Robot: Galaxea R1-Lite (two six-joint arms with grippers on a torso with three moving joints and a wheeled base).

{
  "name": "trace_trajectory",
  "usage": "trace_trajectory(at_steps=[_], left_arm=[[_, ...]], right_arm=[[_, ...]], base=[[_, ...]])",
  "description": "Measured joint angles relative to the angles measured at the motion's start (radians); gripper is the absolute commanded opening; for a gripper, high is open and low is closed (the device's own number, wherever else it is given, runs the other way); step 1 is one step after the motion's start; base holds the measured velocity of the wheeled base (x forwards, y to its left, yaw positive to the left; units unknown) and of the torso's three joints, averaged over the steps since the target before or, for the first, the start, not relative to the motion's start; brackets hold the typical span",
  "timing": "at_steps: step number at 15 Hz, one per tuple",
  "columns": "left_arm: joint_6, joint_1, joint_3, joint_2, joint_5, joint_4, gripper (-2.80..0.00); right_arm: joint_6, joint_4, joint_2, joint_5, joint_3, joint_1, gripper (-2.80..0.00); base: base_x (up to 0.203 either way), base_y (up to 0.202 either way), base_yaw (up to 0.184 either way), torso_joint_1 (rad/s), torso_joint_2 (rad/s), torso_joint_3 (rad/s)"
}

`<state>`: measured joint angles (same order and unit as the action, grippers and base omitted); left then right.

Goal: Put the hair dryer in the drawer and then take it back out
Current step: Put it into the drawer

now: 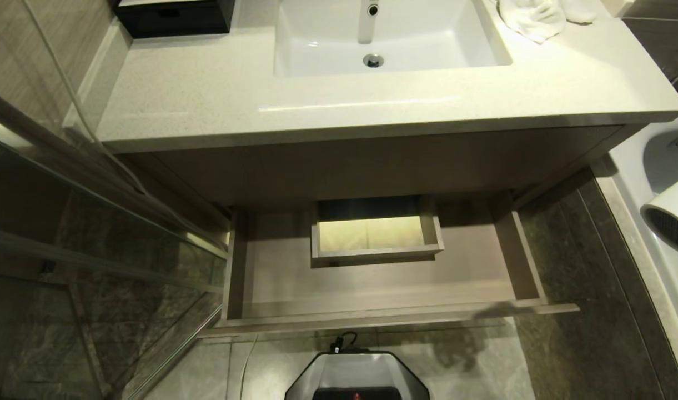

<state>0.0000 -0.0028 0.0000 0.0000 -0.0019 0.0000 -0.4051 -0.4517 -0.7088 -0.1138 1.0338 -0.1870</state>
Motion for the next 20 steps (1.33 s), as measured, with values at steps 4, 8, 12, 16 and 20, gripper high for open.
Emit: trace_trajectory(at_steps=[4, 8, 12, 16, 20], left_arm=[[0.000, -0.001, 0.000, 0.000, 0.000, 0.000, -2.80], [0.000, 0.000, 0.000, 0.000, 0.000, 0.000, -2.80], [0.000, 0.000, 0.000, 0.000, 0.000, 0.000, -2.80], [0.000, 0.000, 0.000, 0.000, 0.000, 0.000, -2.80], [0.000, 0.000, 0.000, 0.000, 0.000, 0.000, -2.80]], right_arm=[[-0.002, 0.001, 0.005, 0.005, 0.001, 0.000, -2.80], [0.000, 0.001, 0.011, 0.004, -0.007, 0.001, -2.80], [0.000, 0.002, 0.023, 0.005, -0.016, 0.001, -2.80], [0.001, 0.001, 0.036, 0.004, -0.029, 0.001, -2.80], [0.001, 0.034, 0.043, 0.004, -0.038, 0.001, -2.80]], base=[[0.000, 0.000, 0.000, -0.204, 0.23, 0.026], [0.000, 0.000, 0.000, -0.167, 0.30, 0.133], [0.000, 0.000, 0.000, -0.160, 0.31, 0.143], [0.000, 0.000, 0.000, -0.171, 0.32, 0.147], [0.000, 0.000, 0.000, -0.179, 0.33, 0.151]])
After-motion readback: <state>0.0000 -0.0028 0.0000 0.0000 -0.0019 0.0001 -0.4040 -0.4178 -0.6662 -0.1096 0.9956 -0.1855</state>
